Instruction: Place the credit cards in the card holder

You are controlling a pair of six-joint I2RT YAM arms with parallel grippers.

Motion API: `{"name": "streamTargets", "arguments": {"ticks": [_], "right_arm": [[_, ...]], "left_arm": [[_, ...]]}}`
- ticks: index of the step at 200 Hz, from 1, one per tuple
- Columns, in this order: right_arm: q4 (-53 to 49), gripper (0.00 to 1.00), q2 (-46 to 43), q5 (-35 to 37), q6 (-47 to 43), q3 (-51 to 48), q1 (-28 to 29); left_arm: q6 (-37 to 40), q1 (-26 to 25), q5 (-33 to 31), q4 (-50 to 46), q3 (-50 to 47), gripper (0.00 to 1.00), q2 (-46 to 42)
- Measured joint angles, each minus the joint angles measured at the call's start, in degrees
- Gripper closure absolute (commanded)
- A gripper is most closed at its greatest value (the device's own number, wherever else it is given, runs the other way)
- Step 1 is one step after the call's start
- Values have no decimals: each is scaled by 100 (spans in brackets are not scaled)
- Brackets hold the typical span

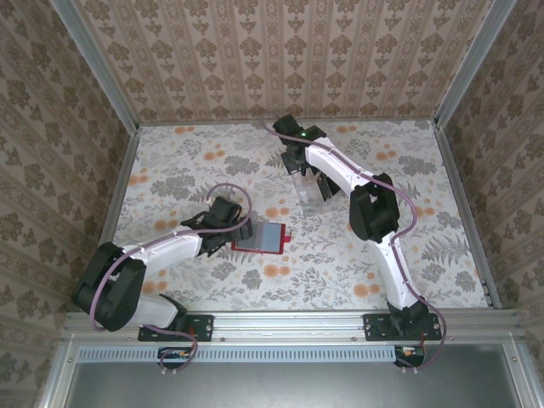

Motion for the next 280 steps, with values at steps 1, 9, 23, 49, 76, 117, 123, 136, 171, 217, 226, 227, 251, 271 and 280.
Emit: {"name": "streamTargets", "arguments": {"ticks": [1,9,23,49,76,117,123,136,171,217,226,227,251,271,280], "right_arm": [[-2,100,-2,-2,0,0,0],[-7,100,-59,-52,4,-2,2],[-2,100,-247,-175,39,-42,4],[66,100,-815,-411,155,-195,61],[310,100,-1556,-625,330,-636,227],[892,100,-2559,-1040,765,-2017,424],[990,100,-2693,-1091,837,-2280,428],[1158,100,-2970,-1185,992,-2844,426],[1523,100,-3713,-1294,1355,-4214,415],[1832,100,-4551,-1349,1659,-5359,415],[1864,100,-4658,-1353,1683,-5506,409],[1869,100,-4664,-1353,1685,-5517,407],[1998,100,-4843,-1388,1770,-5849,396],[2096,100,-4920,-1449,1790,-6050,382],[2124,100,-4942,-1467,1792,-6120,378]], "left_arm": [[0,0,0,0,0,0,0],[0,0,0,0,0,0,0],[0,0,0,0,0,0,0],[2,0,0,0,0,0,2],[4,0,4,63,-57,0,28],[4,-9,157,269,-247,0,50],[4,-13,177,310,-256,0,61],[4,-26,236,431,-267,0,111],[2,-179,350,789,-280,0,323],[-7,-435,7,890,-280,0,461],[-20,-501,-68,898,-280,0,479],[-22,-507,-74,898,-280,0,481],[-138,-750,-133,962,-280,0,492],[-264,-1008,-181,957,-280,0,490],[-330,-1108,-216,938,-280,0,479]]}}
